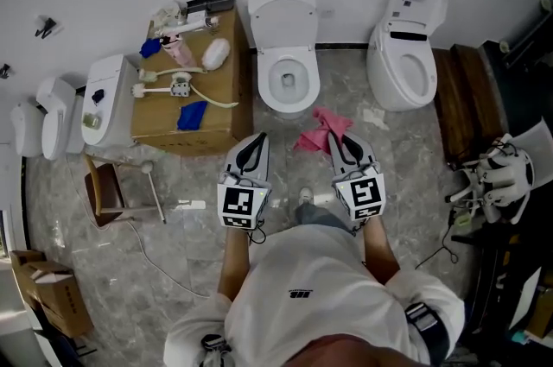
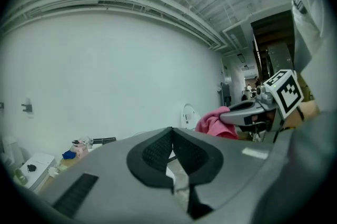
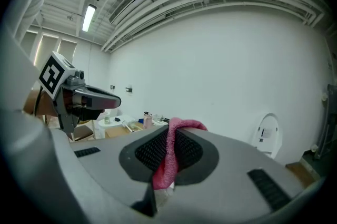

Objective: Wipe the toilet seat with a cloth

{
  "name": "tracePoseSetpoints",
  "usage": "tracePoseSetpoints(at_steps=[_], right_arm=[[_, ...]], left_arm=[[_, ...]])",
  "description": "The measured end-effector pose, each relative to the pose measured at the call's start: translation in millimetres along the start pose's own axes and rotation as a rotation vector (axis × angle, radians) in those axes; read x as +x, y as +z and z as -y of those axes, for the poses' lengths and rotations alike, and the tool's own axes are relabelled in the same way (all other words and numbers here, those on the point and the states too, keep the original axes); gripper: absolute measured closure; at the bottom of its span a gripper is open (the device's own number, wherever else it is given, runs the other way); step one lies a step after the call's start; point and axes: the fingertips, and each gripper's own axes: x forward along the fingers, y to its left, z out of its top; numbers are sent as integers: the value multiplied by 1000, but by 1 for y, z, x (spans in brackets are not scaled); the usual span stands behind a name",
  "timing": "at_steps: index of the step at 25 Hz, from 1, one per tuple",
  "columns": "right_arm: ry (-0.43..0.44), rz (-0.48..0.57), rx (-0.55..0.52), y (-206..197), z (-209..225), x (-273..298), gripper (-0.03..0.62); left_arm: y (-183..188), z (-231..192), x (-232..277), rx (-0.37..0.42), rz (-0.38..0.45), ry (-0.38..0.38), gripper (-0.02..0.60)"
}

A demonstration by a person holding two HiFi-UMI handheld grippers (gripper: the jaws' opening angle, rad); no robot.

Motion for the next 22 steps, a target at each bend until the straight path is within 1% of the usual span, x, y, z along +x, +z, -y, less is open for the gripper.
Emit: tracePoseSetpoints(at_steps=[8, 22], right_arm=[[65, 2, 9, 0, 40, 52, 583], [75, -5, 10, -8, 94, 109, 582]], left_arm=[[11, -17, 61, -19, 0, 45, 572], [9, -39, 138, -27, -10, 54, 572]])
